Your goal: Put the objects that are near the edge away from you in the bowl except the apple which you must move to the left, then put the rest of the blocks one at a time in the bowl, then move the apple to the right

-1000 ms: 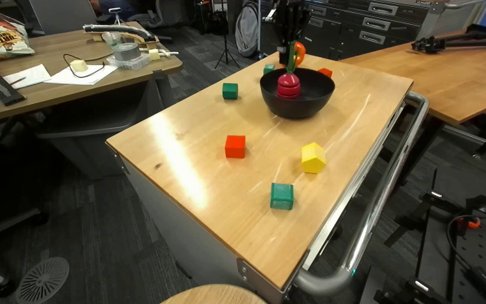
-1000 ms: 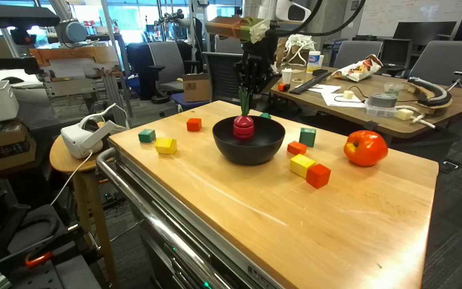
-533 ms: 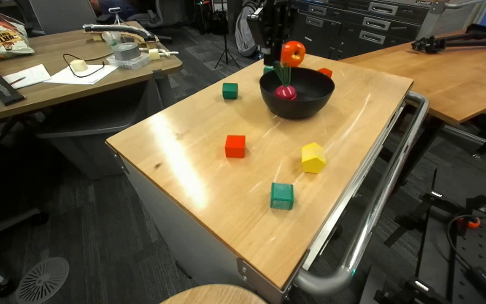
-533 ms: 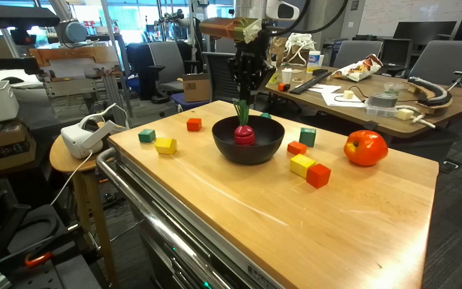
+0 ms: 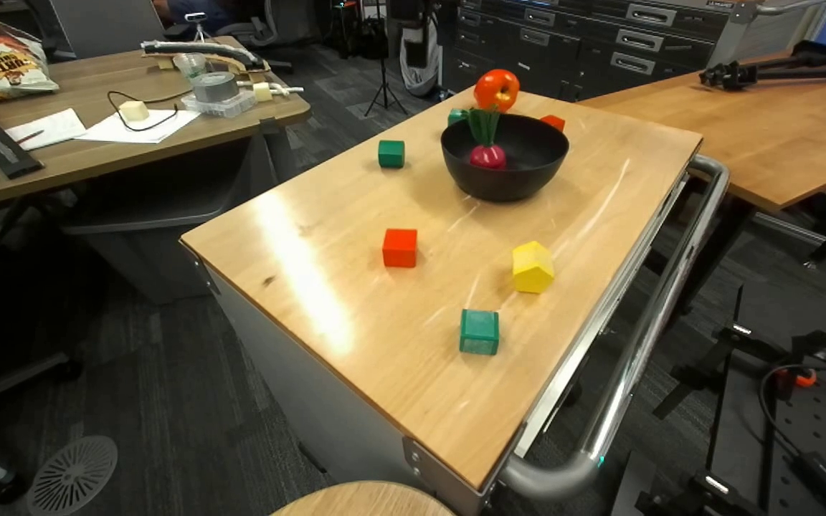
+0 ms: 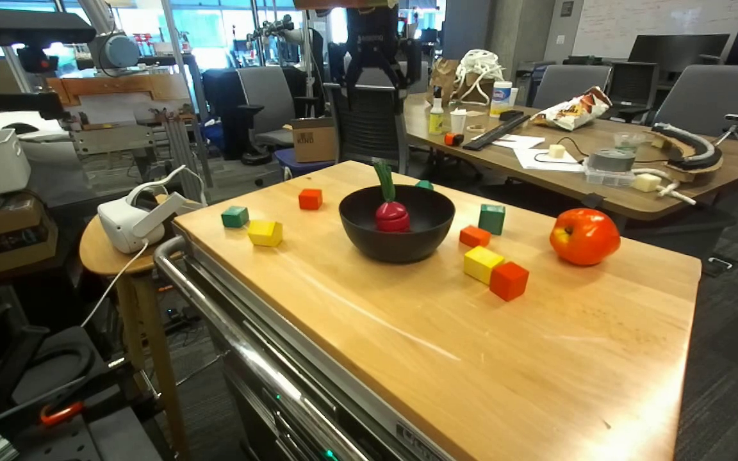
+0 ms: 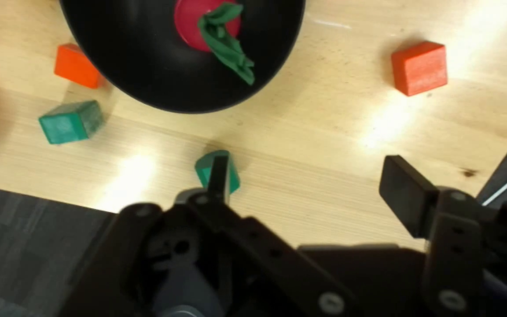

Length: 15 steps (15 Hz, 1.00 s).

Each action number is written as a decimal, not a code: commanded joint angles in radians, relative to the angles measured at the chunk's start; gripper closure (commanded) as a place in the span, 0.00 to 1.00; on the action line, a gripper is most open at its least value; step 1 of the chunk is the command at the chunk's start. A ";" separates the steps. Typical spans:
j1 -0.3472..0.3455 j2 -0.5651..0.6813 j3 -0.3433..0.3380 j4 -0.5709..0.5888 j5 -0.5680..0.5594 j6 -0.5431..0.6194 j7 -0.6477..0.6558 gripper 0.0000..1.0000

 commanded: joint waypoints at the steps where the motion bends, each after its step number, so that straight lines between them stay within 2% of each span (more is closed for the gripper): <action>1: 0.003 0.000 0.007 0.007 0.019 -0.004 -0.046 0.08; 2: 0.003 0.000 0.013 0.010 0.033 -0.004 -0.081 0.00; 6: 0.001 0.001 0.015 0.013 0.040 -0.004 -0.116 0.00; 8: 0.016 0.023 0.015 0.009 -0.034 0.076 -0.123 0.00; 15: 0.017 0.251 0.009 0.154 -0.132 0.170 -0.173 0.00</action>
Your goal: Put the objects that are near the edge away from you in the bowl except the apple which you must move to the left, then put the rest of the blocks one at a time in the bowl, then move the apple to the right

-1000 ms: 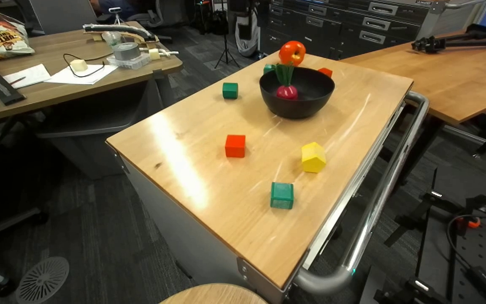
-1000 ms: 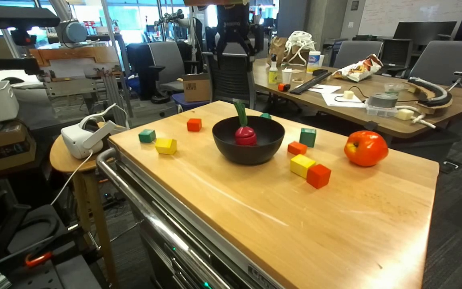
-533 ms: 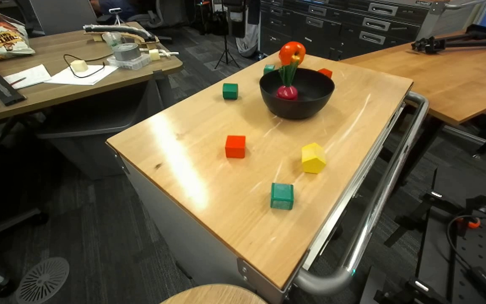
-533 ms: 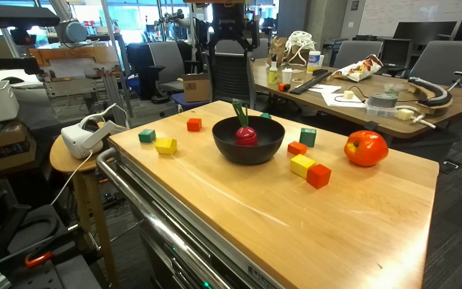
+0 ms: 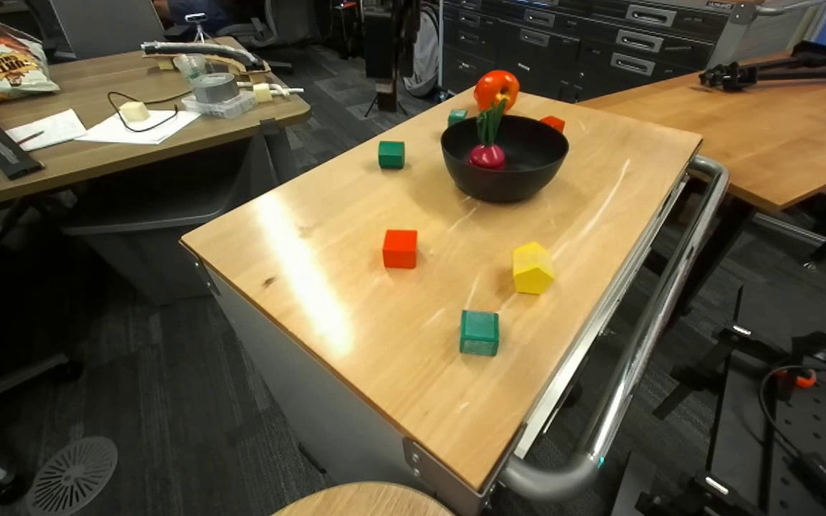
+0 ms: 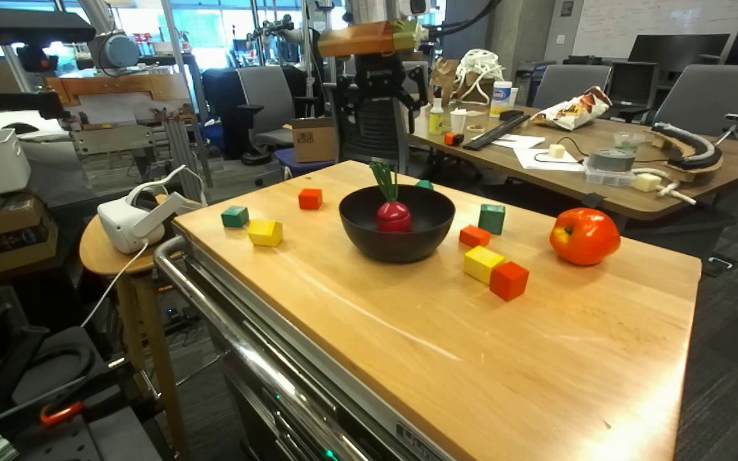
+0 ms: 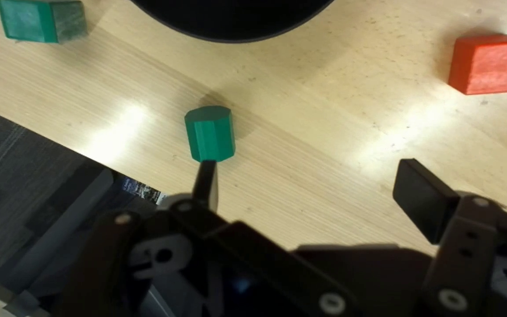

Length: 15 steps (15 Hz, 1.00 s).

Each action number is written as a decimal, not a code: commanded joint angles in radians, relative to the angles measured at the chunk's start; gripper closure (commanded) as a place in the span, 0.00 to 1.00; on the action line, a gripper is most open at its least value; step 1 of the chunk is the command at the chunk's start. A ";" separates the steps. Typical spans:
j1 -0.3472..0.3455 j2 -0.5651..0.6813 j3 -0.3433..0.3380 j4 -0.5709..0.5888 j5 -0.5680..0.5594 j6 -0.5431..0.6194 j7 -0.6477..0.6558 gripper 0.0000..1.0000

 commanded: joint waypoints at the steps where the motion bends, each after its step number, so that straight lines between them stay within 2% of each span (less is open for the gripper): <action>1: 0.000 0.145 -0.014 0.132 -0.056 0.039 -0.016 0.00; 10: -0.003 0.363 -0.049 0.321 -0.120 0.075 -0.002 0.00; 12: -0.005 0.384 -0.057 0.339 -0.125 0.078 0.000 0.13; 13: -0.006 0.391 -0.061 0.346 -0.127 0.074 0.003 0.34; 15: -0.010 0.400 -0.068 0.356 -0.123 0.068 0.008 0.39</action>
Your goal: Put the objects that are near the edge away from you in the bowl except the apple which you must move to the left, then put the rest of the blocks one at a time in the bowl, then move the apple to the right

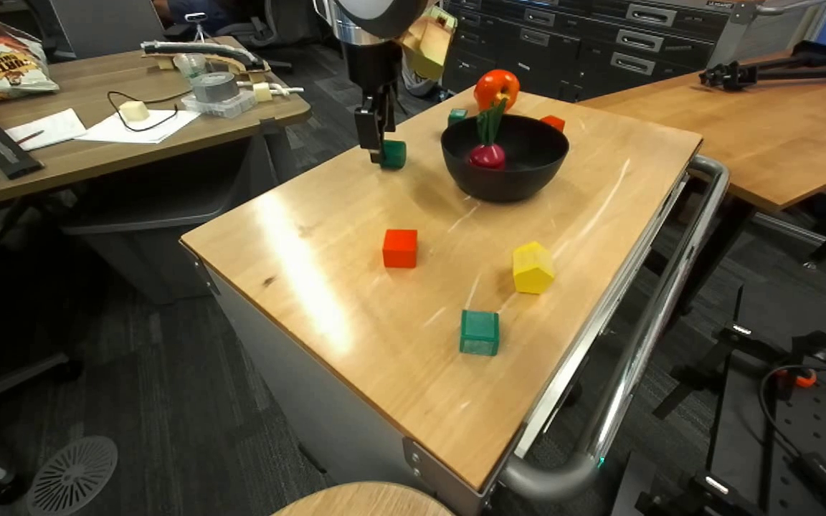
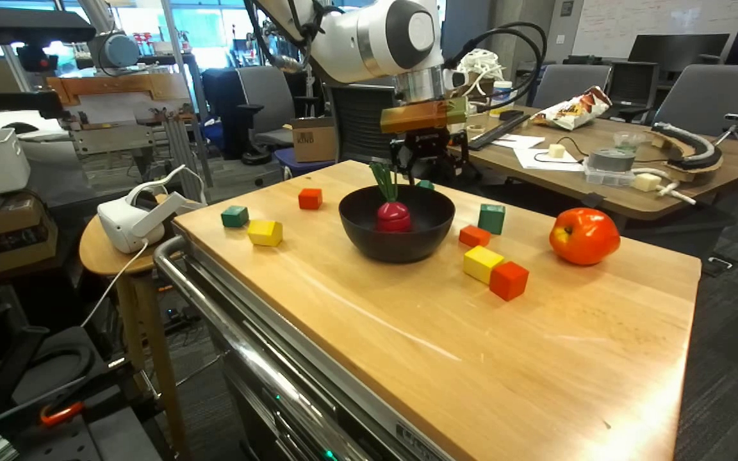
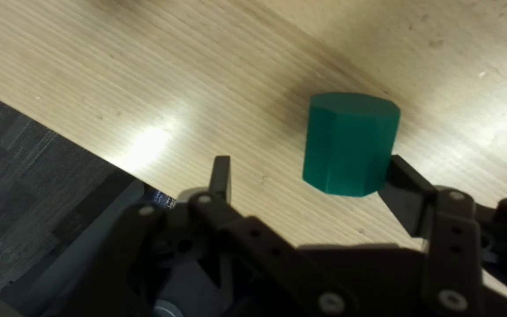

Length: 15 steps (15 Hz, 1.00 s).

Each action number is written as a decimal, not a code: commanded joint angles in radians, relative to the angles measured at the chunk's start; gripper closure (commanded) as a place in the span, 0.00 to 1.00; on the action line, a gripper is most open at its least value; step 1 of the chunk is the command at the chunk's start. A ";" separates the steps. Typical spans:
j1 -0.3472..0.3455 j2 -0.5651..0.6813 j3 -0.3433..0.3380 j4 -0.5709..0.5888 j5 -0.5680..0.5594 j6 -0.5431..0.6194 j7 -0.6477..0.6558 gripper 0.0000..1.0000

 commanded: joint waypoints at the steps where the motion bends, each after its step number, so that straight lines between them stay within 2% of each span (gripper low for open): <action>1: -0.004 0.034 -0.016 0.062 -0.019 -0.011 0.013 0.47; 5: -0.010 0.029 -0.029 0.065 -0.011 -0.023 0.032 0.80; 9: -0.016 -0.014 -0.014 0.055 0.017 -0.061 0.046 0.86; 10: -0.015 -0.029 -0.011 0.053 0.028 -0.078 0.059 0.61; 12: -0.032 -0.060 0.016 0.049 0.092 -0.104 0.078 0.57; 15: -0.037 -0.097 0.015 0.037 0.160 -0.108 0.148 0.33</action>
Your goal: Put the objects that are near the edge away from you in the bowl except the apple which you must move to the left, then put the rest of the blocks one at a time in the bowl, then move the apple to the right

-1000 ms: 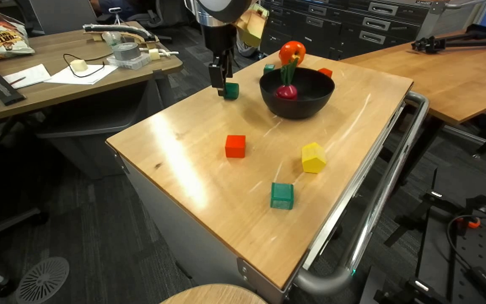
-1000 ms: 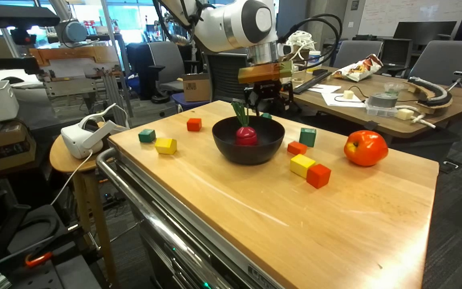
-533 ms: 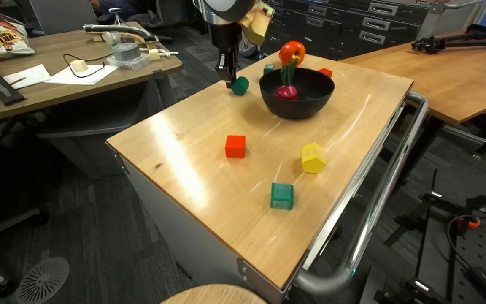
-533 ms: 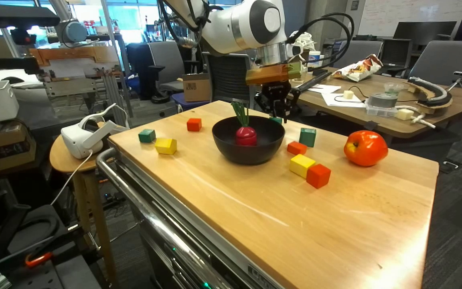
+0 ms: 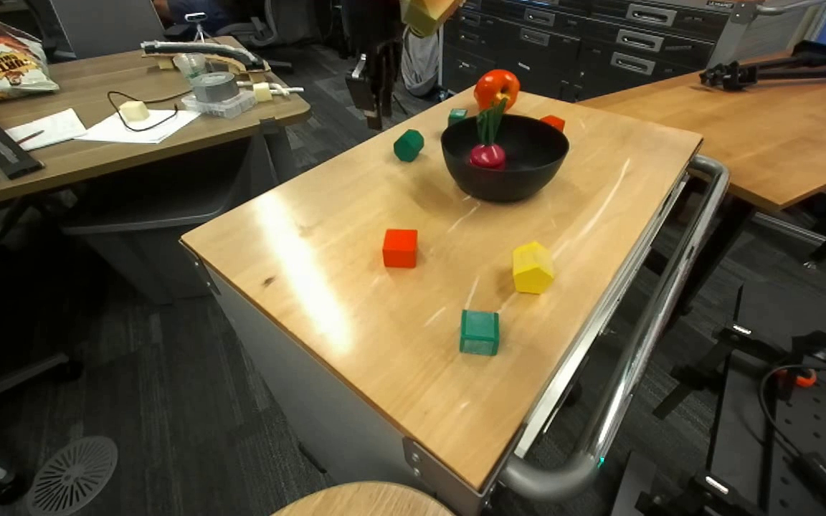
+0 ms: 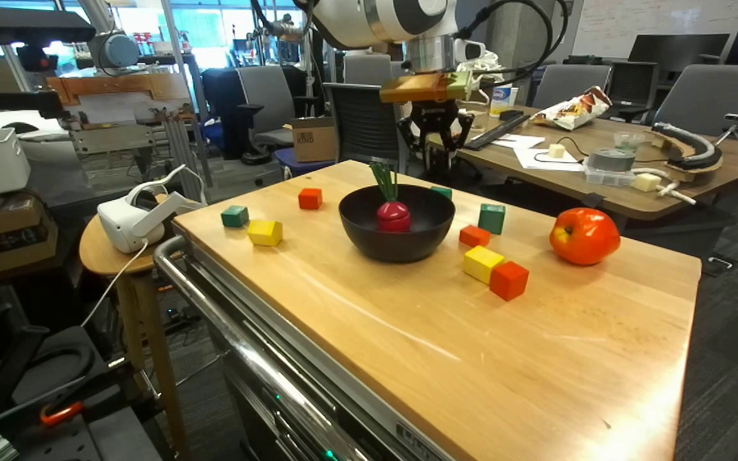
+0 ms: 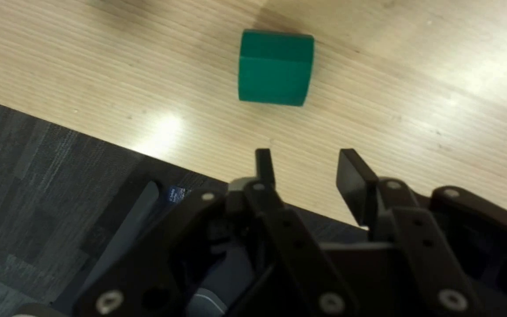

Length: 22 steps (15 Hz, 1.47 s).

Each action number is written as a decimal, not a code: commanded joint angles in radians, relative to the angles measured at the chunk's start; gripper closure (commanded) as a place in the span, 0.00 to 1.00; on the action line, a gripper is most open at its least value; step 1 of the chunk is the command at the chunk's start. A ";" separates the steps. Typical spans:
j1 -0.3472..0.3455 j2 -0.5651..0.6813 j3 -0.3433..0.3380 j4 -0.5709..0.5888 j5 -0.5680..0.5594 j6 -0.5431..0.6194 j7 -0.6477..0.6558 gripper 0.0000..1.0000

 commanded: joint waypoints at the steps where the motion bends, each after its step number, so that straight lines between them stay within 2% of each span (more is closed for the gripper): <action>1: -0.014 -0.052 0.003 -0.015 0.057 -0.020 0.094 0.26; 4: -0.009 -0.036 -0.030 -0.012 0.042 -0.008 0.193 0.02; 8: -0.030 -0.002 -0.032 -0.014 0.068 -0.048 0.238 0.00; 15: -0.073 0.052 -0.001 0.012 0.157 -0.124 0.196 0.00; 17: -0.073 0.057 -0.003 0.018 0.157 -0.131 0.194 0.25; 20: -0.069 0.058 -0.004 0.020 0.152 -0.130 0.191 0.51; 22: -0.064 0.057 -0.005 0.019 0.143 -0.129 0.189 0.65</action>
